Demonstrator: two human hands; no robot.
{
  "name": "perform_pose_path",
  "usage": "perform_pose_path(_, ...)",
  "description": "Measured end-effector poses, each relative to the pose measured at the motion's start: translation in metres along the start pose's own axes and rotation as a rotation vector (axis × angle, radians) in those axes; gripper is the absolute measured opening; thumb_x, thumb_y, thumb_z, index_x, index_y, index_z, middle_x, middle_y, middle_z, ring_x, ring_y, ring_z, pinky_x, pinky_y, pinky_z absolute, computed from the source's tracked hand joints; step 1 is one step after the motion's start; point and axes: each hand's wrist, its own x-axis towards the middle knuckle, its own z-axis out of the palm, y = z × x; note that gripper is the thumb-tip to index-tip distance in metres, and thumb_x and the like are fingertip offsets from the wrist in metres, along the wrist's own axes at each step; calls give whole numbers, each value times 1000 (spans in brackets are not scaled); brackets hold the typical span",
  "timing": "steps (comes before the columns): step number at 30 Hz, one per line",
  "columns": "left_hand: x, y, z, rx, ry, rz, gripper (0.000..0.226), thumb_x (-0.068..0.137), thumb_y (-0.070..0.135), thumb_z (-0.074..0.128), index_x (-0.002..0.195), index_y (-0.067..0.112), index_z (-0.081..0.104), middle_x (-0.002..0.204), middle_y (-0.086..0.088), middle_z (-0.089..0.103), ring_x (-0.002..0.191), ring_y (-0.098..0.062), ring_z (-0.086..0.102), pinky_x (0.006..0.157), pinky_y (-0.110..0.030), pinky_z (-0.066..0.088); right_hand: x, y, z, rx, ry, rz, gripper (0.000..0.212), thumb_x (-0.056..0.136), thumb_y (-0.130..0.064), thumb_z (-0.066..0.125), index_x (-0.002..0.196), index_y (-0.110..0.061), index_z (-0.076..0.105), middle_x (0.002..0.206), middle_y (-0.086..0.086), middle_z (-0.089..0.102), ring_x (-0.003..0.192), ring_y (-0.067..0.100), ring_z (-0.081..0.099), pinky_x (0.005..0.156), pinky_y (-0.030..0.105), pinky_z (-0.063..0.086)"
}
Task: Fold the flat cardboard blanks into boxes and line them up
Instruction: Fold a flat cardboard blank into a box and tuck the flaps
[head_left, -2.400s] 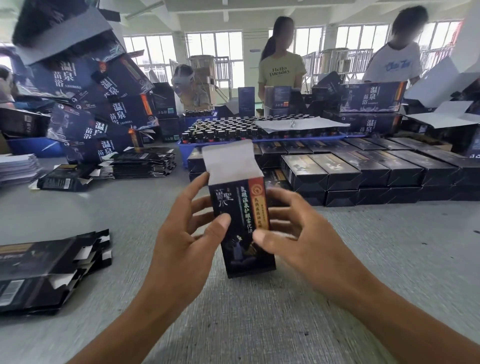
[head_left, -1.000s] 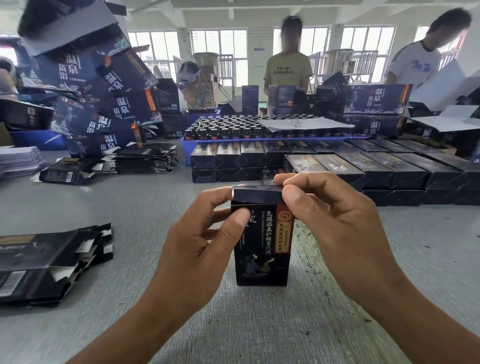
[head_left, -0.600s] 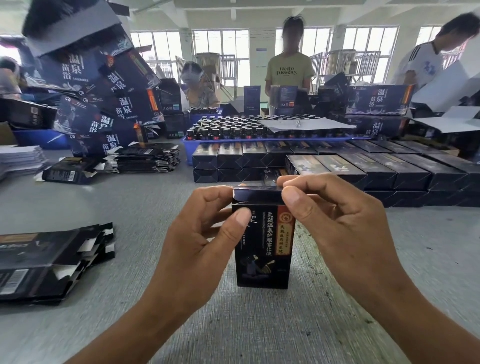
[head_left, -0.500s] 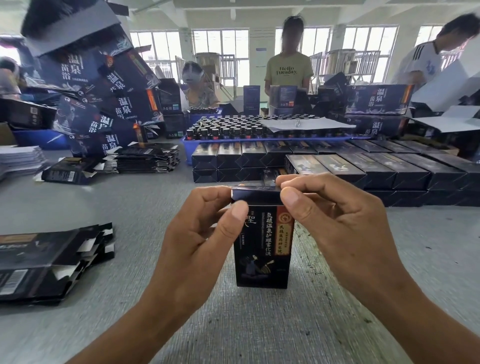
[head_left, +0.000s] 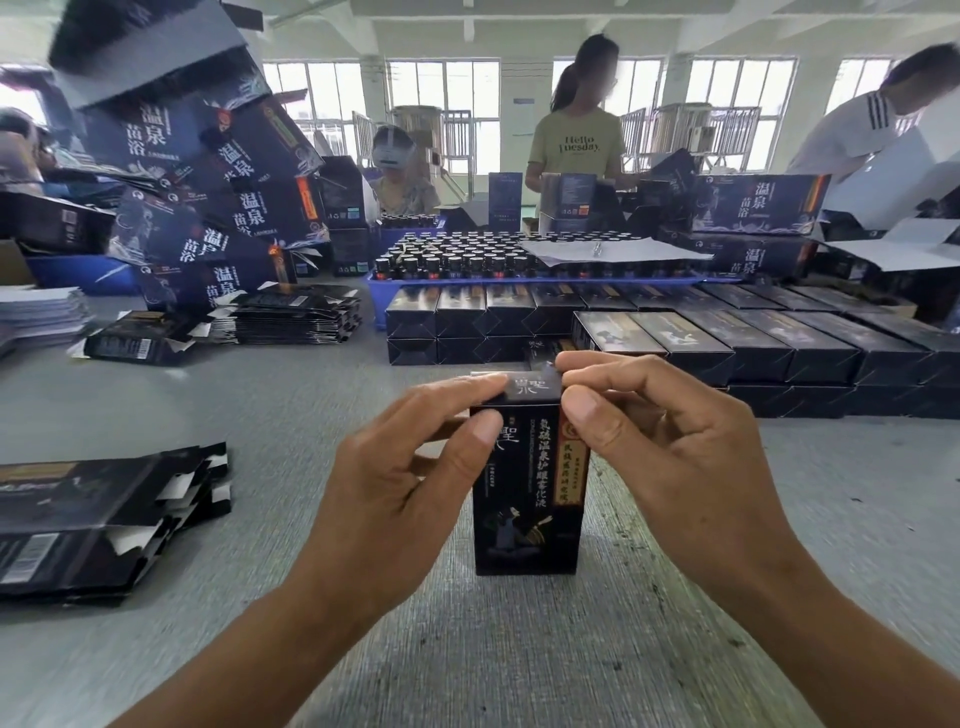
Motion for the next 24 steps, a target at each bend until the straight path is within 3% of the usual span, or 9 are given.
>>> perform_pose_path(5, -1, -8, -3, 108, -97, 31, 43, 92, 45, 59, 134, 41, 51, 124, 18, 65, 112, -5, 65, 76, -15, 55, 0, 4, 2, -28, 1, -20, 15, 89, -31, 65, 102, -28, 73, 105, -16, 74, 97, 7, 71, 78, 15, 56)
perform_pose_path(8, 0, -13, -1, 115, -140, -20, 49, 92, 51, 61, 135, 56, 40, 119, 23, 64, 103, -2, 68, 71, -17, 57, -1, 13, 2, -158, -24, 43, 34, 92, -35, 65, 124, -46, 61, 110, -25, 69, 101, -6, 66, 71, 10, 54)
perform_pose_path(9, 1, -15, -1, 95, -112, -61, 49, 90, 52, 62, 133, 59, 39, 115, 22, 65, 99, -4, 69, 71, -19, 59, -2, 17, 4, -240, -61, 85, 50, 91, -37, 67, 133, -57, 48, 116, -29, 65, 104, -10, 63, 72, 12, 55)
perform_pose_path(11, 6, -23, -5, 38, -11, -189, 52, 84, 49, 65, 129, 57, 41, 106, 16, 70, 92, -10, 72, 70, -26, 60, -6, 24, 9, -389, -172, 182, 79, 89, -44, 70, 142, -67, 18, 132, -31, 52, 111, -7, 59, 91, 27, 55)
perform_pose_path(14, 12, -34, -10, -99, 152, -469, 40, 90, 35, 68, 123, 46, 48, 98, -4, 74, 79, -18, 75, 59, -27, 59, -10, 27, 13, -580, -348, 127, 94, 82, -60, 71, 145, -65, 1, 156, -26, 23, 130, -1, 43, 109, 42, 46)
perform_pose_path(17, 15, -44, -13, -290, 234, -681, 31, 92, 36, 68, 117, 41, 52, 83, -9, 76, 68, -25, 75, 56, -32, 59, -13, 26, 16, -790, -434, -71, 92, 80, -66, 68, 148, -57, 6, 162, -29, -1, 140, 0, 27, 116, 41, 32)
perform_pose_path(20, 14, -49, -11, -346, 169, -753, 37, 89, 41, 70, 123, 37, 53, 86, -9, 77, 75, -31, 76, 65, -40, 61, -14, 23, 18, -921, -441, -207, 73, 86, -54, 67, 148, -47, 29, 164, -19, 16, 141, 14, 35, 114, 43, 37)
perform_pose_path(24, 13, -52, -10, -395, 106, -768, 38, 89, 40, 71, 124, 36, 55, 95, -14, 77, 81, -34, 75, 66, -40, 60, -15, 21, 17, -1012, -475, -250, 69, 88, -49, 69, 147, -39, 37, 160, -11, 34, 133, 19, 47, 101, 42, 52)
